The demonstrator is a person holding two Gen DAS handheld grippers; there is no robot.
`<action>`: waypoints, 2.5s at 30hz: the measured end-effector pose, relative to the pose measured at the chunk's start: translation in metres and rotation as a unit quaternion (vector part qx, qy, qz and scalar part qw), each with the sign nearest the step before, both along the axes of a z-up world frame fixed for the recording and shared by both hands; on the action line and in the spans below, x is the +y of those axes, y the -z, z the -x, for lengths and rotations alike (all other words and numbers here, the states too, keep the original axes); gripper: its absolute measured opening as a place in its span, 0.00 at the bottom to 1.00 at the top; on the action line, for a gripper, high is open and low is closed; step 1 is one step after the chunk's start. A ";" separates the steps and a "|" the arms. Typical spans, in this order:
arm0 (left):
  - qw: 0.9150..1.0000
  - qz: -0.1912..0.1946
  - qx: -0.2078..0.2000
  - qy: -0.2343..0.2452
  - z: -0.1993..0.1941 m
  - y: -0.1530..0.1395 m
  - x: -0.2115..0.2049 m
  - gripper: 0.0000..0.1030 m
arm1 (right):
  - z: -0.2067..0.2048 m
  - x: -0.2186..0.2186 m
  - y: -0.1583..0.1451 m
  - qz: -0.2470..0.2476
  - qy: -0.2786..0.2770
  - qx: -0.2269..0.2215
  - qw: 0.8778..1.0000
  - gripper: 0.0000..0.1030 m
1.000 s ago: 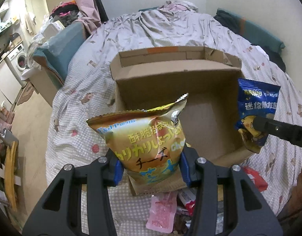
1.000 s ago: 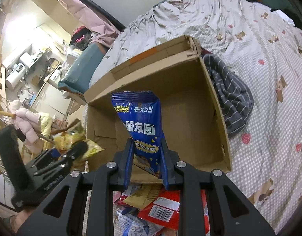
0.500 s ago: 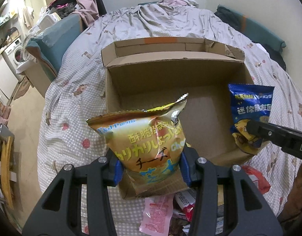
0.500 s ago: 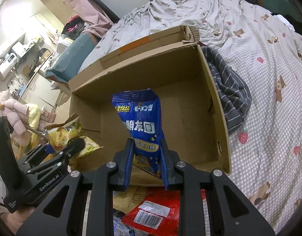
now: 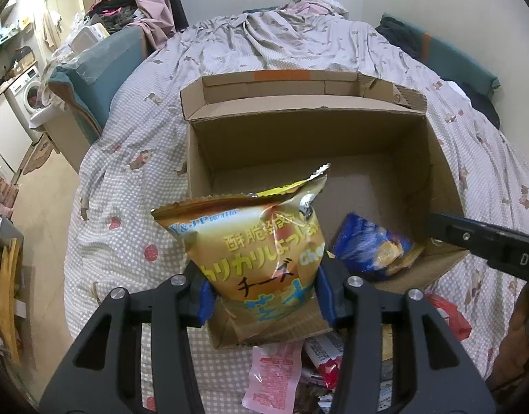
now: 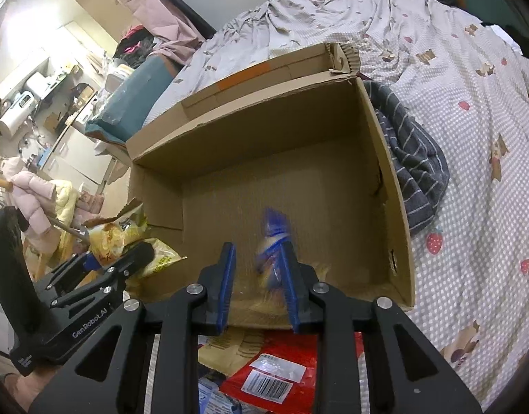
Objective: Organize snacks
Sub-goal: 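Open both tools to drop the blue and yellow bags into the box, then grasp the red cartoon-face bag with the right tool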
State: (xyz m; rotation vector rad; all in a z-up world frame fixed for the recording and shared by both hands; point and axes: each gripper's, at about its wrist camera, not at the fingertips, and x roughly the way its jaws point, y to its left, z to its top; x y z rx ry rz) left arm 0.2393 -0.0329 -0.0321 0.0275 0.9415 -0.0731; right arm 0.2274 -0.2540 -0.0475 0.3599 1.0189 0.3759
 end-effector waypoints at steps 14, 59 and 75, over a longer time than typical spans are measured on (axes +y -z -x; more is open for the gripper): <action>0.999 0.034 -0.015 -0.008 0.005 -0.009 0.007 0.79 | 0.004 -0.004 -0.006 0.004 0.010 -0.019 1.000 0.75; 0.998 0.019 -0.050 -0.019 0.120 -0.036 0.023 0.99 | 0.114 -0.037 -0.031 -0.024 0.046 -0.016 0.999 0.91; 0.999 0.022 -0.015 -0.033 0.127 -0.015 0.029 0.99 | 0.118 -0.031 -0.020 0.005 0.050 0.002 0.999 0.91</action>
